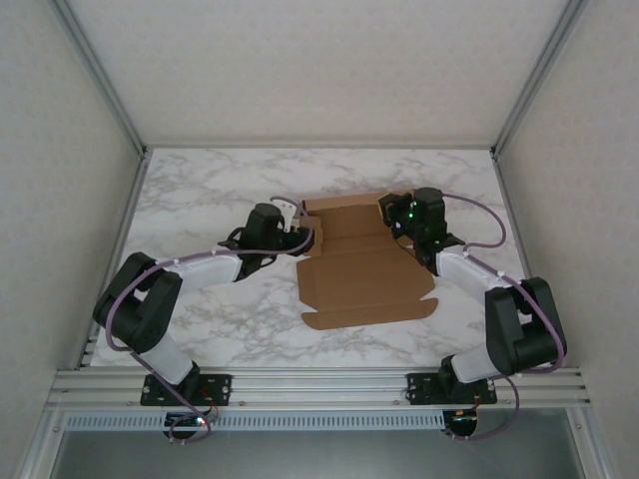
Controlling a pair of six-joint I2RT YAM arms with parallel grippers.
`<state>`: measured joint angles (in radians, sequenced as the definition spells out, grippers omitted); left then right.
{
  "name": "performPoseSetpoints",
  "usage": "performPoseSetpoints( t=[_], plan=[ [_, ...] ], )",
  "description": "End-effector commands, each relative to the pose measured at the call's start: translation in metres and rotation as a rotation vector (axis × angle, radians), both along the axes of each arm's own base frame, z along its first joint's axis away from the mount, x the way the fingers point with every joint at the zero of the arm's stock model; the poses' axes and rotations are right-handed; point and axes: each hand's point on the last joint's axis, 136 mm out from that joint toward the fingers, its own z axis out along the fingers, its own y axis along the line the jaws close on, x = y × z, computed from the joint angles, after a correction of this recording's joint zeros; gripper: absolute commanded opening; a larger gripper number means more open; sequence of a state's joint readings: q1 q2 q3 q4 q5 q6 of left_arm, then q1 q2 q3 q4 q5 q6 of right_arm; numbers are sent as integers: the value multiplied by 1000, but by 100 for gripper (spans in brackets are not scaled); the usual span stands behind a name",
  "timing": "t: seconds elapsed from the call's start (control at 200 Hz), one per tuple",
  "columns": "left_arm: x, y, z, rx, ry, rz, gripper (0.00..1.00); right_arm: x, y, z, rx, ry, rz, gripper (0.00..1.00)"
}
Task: Fold the paper box
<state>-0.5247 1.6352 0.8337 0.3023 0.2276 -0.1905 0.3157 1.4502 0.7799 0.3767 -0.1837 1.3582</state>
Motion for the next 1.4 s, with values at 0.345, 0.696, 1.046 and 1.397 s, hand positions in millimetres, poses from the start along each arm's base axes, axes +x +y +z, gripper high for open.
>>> performPoseSetpoints(
  t=[0.345,0.696,1.046,1.397],
  plan=[
    [2,2,21,-37,-187,88,59,-14,-2,1,-31,-35,1,0],
    [-1,-10,27,-56,-263,104,62,-16,0,-1,-33,-29,-2,0],
    [3,-30,10,-31,-216,23,62,-16,0,-1,-36,-24,-6,0],
    [17,-24,2,2,-205,103,60,-18,0,-2,-36,-23,-7,0]
  ],
)
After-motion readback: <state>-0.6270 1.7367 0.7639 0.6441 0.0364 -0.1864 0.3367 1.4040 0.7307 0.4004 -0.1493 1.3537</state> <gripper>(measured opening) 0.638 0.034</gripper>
